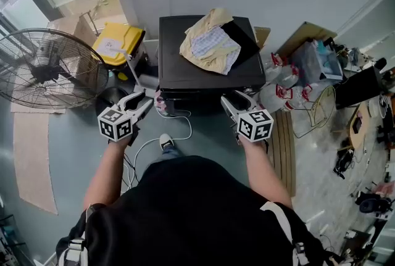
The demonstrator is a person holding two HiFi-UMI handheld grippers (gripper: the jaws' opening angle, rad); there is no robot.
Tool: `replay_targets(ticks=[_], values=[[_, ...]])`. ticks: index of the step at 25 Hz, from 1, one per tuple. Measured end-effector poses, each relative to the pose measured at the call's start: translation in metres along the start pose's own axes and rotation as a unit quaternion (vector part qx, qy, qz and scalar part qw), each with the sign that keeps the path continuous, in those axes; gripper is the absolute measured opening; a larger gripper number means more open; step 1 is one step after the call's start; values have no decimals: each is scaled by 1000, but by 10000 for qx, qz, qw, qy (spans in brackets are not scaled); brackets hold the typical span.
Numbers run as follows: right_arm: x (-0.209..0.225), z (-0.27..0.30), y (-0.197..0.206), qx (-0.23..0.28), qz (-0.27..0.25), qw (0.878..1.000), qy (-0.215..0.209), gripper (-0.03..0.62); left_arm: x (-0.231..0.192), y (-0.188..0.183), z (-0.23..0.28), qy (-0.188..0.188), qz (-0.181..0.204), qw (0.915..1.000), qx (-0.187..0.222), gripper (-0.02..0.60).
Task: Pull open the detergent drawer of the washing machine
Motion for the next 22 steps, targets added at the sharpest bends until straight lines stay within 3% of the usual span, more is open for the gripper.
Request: replay_targets(ticks=[22], values=[[6,22,0,-68,49,10000,-22,207,-17,-4,15,32,-8,9999,-118,173]])
Point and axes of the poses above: the fingertips, and each gripper's own axes: z forward along the fingers, x to its right, y out of its underside, the point moved 4 cm from there along -z, backward along the fingers, and after that the axes turned 10 degrees about y, right-handed, at the moved point
